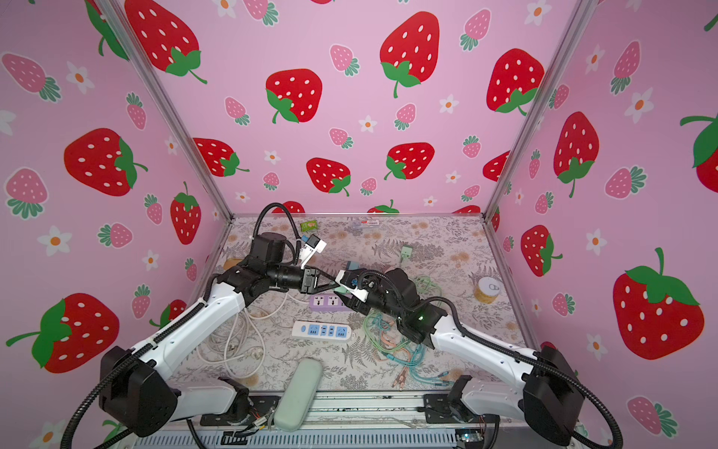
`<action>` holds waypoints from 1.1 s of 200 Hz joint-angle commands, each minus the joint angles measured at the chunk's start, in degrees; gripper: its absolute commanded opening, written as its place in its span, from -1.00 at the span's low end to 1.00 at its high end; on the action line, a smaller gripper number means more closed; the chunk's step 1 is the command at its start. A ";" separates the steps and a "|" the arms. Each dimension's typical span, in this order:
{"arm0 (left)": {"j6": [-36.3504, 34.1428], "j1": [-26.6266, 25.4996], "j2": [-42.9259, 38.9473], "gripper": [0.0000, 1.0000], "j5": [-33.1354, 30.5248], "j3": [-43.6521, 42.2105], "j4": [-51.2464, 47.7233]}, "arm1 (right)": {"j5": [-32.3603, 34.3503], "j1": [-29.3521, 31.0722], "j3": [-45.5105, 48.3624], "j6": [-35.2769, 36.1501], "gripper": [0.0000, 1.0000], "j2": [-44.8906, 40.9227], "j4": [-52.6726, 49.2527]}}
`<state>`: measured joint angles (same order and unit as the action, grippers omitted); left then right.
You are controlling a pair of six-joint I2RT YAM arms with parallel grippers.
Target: Insert the plug
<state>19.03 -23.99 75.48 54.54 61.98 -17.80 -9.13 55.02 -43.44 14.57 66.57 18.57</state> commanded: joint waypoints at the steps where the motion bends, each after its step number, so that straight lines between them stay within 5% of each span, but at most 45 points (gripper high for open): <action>1: -0.68 0.47 0.28 -1.00 0.21 2.75 2.08 | 2.97 0.15 2.04 -4.83 0.45 -5.37 1.01; 30: 0.83 1.44 0.30 -1.00 -0.27 2.42 4.70 | 2.09 -0.35 4.03 -10.44 0.51 -9.59 1.30; 93: 6.27 3.30 -2.65 -1.00 -5.49 -1.74 17.12 | -12.88 -0.83 11.23 -28.08 0.46 -12.87 12.47; 136: 11.07 4.24 -3.34 -1.00 -4.85 -4.53 26.11 | -13.06 -0.88 17.19 -38.21 0.40 -9.56 27.60; 220: 18.24 4.26 -5.98 -1.00 0.13 -12.17 43.92 | -18.02 -5.35 16.39 -51.16 0.33 1.56 41.95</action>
<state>34.41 -19.97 72.42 52.07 51.99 16.10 -23.81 51.64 -25.98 -28.97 65.82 51.64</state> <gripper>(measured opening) 0.303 0.672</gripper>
